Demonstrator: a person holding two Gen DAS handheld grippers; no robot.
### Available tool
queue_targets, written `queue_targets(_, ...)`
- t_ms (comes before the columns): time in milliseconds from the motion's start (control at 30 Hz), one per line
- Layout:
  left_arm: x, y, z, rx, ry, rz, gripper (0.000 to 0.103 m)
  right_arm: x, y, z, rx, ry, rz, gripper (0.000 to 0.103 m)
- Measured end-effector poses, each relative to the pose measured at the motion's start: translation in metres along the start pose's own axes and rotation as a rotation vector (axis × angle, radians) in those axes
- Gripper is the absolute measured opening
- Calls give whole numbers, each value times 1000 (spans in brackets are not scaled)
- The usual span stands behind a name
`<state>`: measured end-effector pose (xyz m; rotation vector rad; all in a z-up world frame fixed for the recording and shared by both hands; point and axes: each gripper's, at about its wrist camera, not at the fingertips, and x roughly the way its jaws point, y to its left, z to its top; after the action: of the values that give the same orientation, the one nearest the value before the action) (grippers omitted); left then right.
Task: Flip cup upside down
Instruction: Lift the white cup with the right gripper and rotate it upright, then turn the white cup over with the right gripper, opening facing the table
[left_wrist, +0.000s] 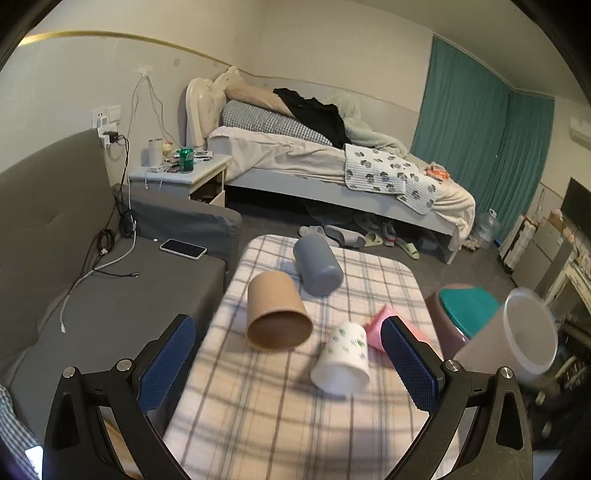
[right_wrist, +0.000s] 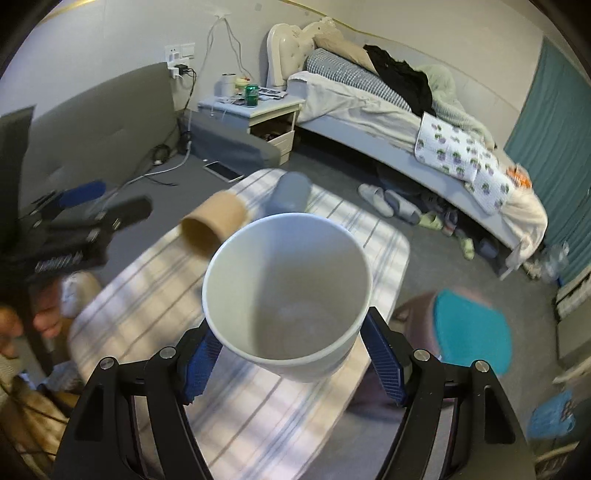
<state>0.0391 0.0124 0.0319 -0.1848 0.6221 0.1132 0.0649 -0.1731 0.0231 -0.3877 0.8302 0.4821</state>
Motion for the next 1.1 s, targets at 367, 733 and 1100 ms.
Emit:
queue_targets(367, -46, -20, -29, 200, -1, 47, 103, -3, 50, -87, 233, 88, 171, 73)
queue_targets(733, 21, 5, -65, 160, 84, 49, 103, 78, 24, -106, 527, 166, 304, 72)
queue_targets(1100, 44, 4, -88, 161, 155, 62, 103, 109, 0, -99, 585, 150, 224, 68)
